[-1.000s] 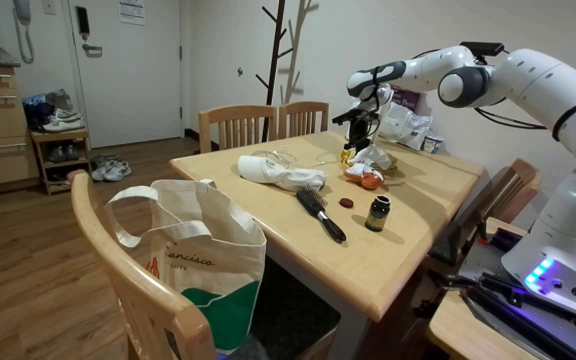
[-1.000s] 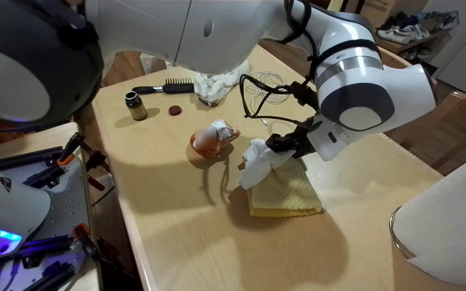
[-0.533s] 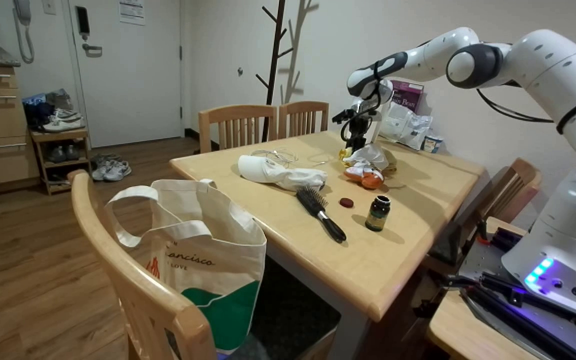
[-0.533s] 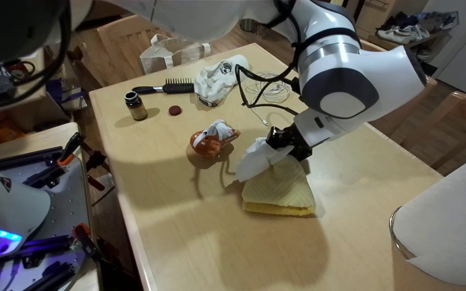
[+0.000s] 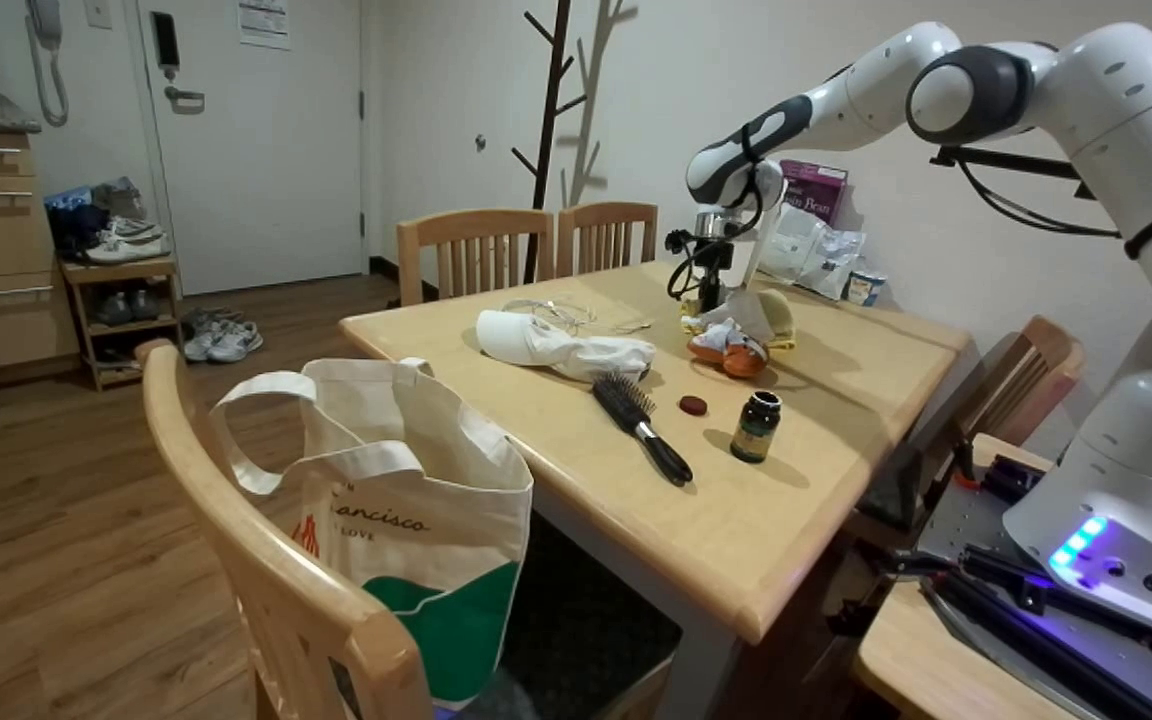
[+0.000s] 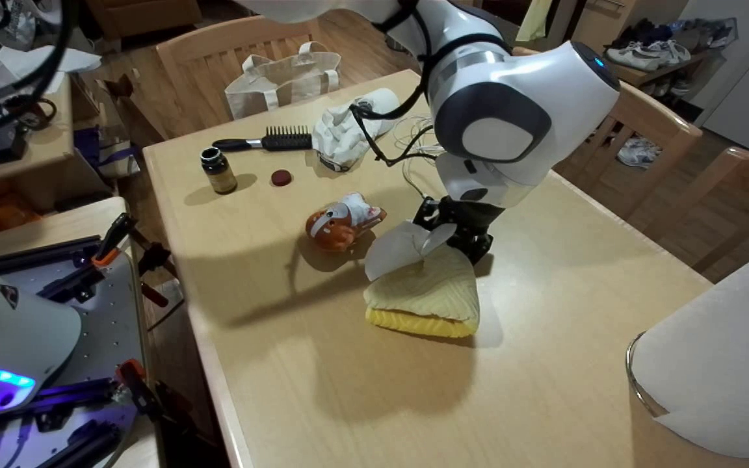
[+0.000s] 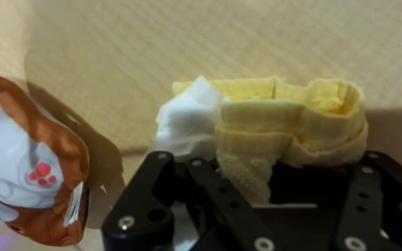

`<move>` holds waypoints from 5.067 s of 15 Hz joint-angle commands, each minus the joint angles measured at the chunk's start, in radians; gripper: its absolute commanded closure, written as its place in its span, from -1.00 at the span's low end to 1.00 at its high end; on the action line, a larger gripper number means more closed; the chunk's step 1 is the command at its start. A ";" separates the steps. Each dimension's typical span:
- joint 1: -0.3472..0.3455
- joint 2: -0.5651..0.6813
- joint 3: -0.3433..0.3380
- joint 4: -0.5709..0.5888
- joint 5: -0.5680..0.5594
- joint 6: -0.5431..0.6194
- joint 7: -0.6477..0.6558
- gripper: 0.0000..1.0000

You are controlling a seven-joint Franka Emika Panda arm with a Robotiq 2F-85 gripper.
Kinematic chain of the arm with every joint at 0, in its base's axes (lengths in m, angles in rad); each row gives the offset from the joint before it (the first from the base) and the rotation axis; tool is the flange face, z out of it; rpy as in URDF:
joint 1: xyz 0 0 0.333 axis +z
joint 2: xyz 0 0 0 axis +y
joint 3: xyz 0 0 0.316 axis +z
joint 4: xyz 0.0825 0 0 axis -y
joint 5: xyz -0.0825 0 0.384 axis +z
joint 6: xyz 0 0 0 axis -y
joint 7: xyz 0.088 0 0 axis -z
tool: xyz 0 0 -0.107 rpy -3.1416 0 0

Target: Use the yellow and white towels to wipe the central part of the table

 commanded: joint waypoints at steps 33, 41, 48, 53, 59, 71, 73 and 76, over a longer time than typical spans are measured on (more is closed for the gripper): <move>-0.116 0.066 0.103 0.055 0.199 -0.364 0.437 1.00; -0.027 -0.061 0.084 -0.110 0.129 0.089 0.460 1.00; -0.035 -0.096 0.129 -0.172 0.105 0.148 0.373 0.39; 0.023 -0.179 0.159 -0.233 0.071 0.183 0.218 0.67; 0.053 -0.131 0.126 -0.226 0.074 0.259 0.334 0.89; 0.272 -0.024 -0.238 -0.304 0.282 0.243 0.505 0.84; 0.319 -0.007 -0.309 -0.317 0.334 0.223 0.505 0.84; 0.384 0.018 -0.403 -0.343 0.403 0.197 0.505 0.85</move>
